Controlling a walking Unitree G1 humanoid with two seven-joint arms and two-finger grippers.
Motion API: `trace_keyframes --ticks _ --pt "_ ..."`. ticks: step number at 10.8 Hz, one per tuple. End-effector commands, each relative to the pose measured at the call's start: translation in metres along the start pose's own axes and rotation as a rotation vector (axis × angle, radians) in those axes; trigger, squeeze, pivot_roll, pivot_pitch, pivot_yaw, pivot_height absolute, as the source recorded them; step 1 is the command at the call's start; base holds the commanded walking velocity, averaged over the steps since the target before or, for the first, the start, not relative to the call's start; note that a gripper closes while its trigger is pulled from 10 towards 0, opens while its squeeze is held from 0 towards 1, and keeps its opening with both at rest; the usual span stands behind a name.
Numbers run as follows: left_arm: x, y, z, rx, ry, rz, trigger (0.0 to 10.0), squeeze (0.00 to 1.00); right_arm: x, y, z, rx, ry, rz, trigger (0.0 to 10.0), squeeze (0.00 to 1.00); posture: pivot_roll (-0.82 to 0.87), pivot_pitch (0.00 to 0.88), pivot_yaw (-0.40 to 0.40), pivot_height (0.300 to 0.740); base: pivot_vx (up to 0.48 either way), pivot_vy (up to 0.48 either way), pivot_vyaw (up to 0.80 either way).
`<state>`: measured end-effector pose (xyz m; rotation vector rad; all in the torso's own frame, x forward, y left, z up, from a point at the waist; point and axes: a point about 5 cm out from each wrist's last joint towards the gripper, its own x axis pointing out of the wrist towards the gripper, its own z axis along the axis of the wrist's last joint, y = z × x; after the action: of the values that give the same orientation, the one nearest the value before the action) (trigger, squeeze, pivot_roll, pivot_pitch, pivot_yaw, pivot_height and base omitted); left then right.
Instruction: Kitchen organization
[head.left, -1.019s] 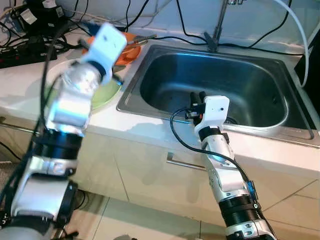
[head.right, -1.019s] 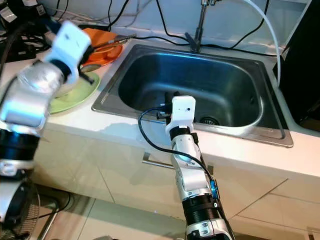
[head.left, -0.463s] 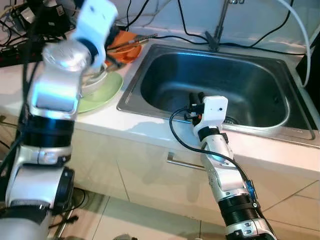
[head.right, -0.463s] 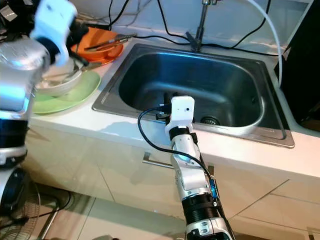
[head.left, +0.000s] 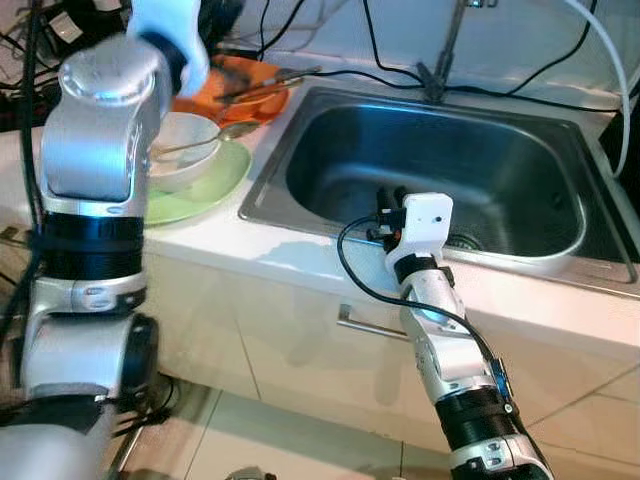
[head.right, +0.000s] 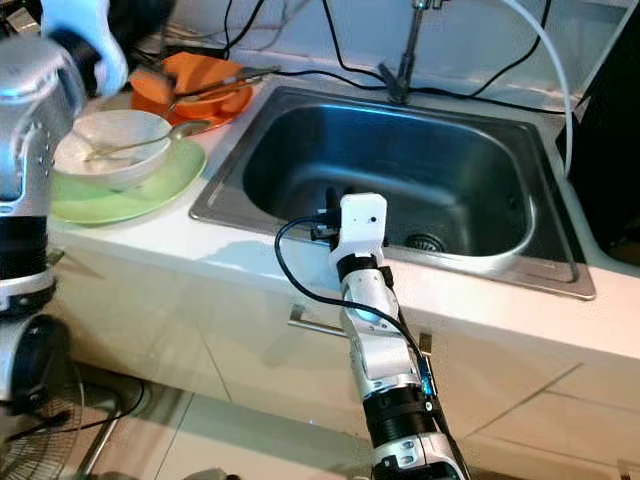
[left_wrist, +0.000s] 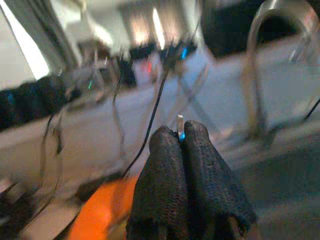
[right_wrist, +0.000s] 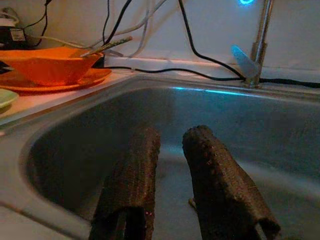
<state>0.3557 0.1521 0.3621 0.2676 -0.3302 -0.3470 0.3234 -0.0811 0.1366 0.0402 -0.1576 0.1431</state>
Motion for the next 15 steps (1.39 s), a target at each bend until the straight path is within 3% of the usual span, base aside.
trace_keyframes --ticks 1,2,3,4,5,6,8,9,13,14,15 --pt "0.0 -0.001 0.017 -0.019 -0.095 -0.009 10.0 0.0 0.003 -0.001 0.002 0.003 -0.01 0.0 10.0 0.0 -0.07 0.0 -0.013 0.74 0.0 0.0 0.0" --pt "0.001 -0.013 0.022 -0.134 -0.176 -0.056 10.0 0.0 0.002 -0.001 0.002 0.001 -0.011 -0.001 10.0 0.0 -0.07 0.0 -0.01 0.74 0.0 0.0 0.0" --pt "0.002 -0.021 0.02 -0.197 -0.209 -0.086 10.0 0.0 0.002 -0.001 0.002 0.001 -0.012 -0.001 10.0 0.0 -0.08 0.0 -0.008 0.74 0.0 0.0 0.0" --pt "0.004 -0.036 0.008 -0.252 -0.207 -0.123 10.0 0.0 0.002 -0.001 0.003 0.0 -0.018 -0.001 10.0 0.71 -0.08 0.0 -0.005 0.74 0.0 0.0 0.0" --pt "0.005 -0.049 -0.004 -0.304 -0.189 -0.161 10.0 0.0 0.001 -0.001 0.004 0.0 -0.026 0.001 10.0 1.0 -0.09 0.0 -0.002 0.74 0.0 0.0 0.0" --pt "0.005 -0.069 -0.024 -0.387 -0.152 -0.235 10.0 0.0 0.001 -0.001 0.007 -0.01 -0.046 0.005 10.0 1.0 -0.09 0.0 0.002 0.74 0.0 0.0 0.0" --pt "0.005 -0.082 -0.05 -0.472 -0.106 -0.254 10.0 0.0 0.001 -0.001 0.014 -0.047 -0.085 0.018 10.0 1.0 -0.1 0.0 0.006 0.74 0.0 0.0 0.0" --pt "0.003 -0.084 -0.061 -0.499 -0.091 -0.251 10.0 0.0 0.001 -0.001 0.017 -0.049 -0.101 0.027 10.0 1.0 -0.1 0.0 0.007 0.74 0.0 0.0 0.0" --pt "0.002 -0.084 -0.072 -0.543 -0.087 -0.242 10.0 0.0 0.004 0.006 0.035 -0.048 -0.182 0.081 10.0 1.0 -0.11 0.0 0.01 0.74 0.0 0.0 0.0" --pt "0.002 -0.086 -0.073 -0.543 -0.082 -0.251 10.0 0.0 0.004 0.01 0.037 -0.024 -0.183 0.096 10.0 0.6 -0.11 0.0 0.012 0.74 0.0 0.0 0.0" --pt "0.002 -0.089 -0.073 -0.544 -0.083 -0.259 10.0 0.0 0.004 0.013 0.037 -0.022 -0.183 0.114 10.0 0.0 -0.11 0.0 0.012 0.74 0.0 0.0 0.0"
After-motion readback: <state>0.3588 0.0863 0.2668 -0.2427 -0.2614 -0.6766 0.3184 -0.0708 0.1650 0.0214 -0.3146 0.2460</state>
